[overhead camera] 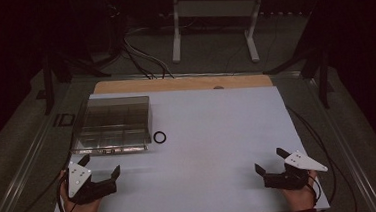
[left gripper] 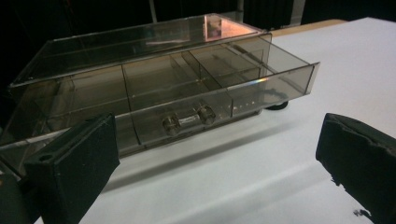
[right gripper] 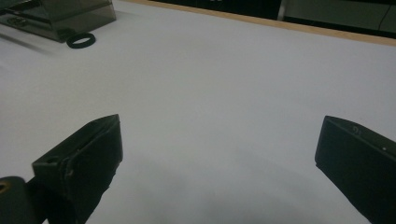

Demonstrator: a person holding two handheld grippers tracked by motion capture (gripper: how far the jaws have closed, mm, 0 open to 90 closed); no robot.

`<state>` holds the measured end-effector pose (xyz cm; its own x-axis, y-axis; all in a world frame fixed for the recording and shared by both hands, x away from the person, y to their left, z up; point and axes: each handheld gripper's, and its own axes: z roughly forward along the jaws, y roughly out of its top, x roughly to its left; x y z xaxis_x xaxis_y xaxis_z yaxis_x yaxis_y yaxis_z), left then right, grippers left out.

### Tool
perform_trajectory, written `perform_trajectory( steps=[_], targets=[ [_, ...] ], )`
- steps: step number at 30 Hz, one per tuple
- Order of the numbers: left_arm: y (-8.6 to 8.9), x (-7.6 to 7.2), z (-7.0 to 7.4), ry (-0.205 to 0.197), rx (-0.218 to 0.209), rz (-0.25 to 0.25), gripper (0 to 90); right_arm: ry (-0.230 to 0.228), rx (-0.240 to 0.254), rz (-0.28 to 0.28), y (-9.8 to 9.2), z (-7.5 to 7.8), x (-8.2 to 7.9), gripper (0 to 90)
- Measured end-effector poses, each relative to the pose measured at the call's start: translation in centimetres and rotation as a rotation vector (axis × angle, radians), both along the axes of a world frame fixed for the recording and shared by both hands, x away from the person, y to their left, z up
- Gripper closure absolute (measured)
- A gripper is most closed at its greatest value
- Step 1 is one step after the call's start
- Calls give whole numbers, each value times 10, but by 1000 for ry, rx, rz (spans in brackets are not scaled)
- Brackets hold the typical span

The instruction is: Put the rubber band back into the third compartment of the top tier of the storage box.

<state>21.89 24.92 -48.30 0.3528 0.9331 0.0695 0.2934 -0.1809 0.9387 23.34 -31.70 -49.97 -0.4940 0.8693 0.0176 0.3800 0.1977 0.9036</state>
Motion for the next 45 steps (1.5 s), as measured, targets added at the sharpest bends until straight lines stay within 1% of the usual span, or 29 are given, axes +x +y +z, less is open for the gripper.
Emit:
perform_trajectory(
  steps=[4, 8, 13, 18, 23, 29, 32, 33, 36, 38, 44, 45],
  targets=[
    [0, -1, 1, -12, 1, 8, 3, -9, -15, 14, 2, -1, -1, 14],
    [0, -1, 0, -12, 6, 3, 3, -8, -7, 11, 1, -1, 0, 14],
    [0, -2, 0, -15, 1, -1, 3, -14, -6, 6, 1, 0, 0, 14],
    [-1, -1, -1, -12, -2, -8, 3, -10, 12, -1, 2, 1, 0, 14],
    [-2, -2, -1, -13, -4, -13, 3, -12, 26, 6, 6, 4, 1, 14],
    [-3, -1, -3, -6, -3, -13, 3, 2, 30, 11, 10, 14, 5, 14],
    [-3, -1, -3, -13, -5, -16, 3, 7, 29, 12, 11, 19, 6, 14],
    [-3, -1, -4, -21, -8, -21, 3, 11, 31, 15, 12, 21, 7, 14],
    [-3, -2, -4, -30, -6, -27, 3, 17, 29, 25, 16, 26, 13, 14],
    [-3, -1, -5, -28, -11, -29, 3, 16, 31, 30, 19, 29, 16, 14],
    [-5, -1, -6, -39, -1, -29, 3, 18, 33, 47, 27, 36, 25, 14],
    [-5, -1, -6, -39, -7, -26, 3, 16, 32, 51, 30, 37, 27, 14]
  ],
)
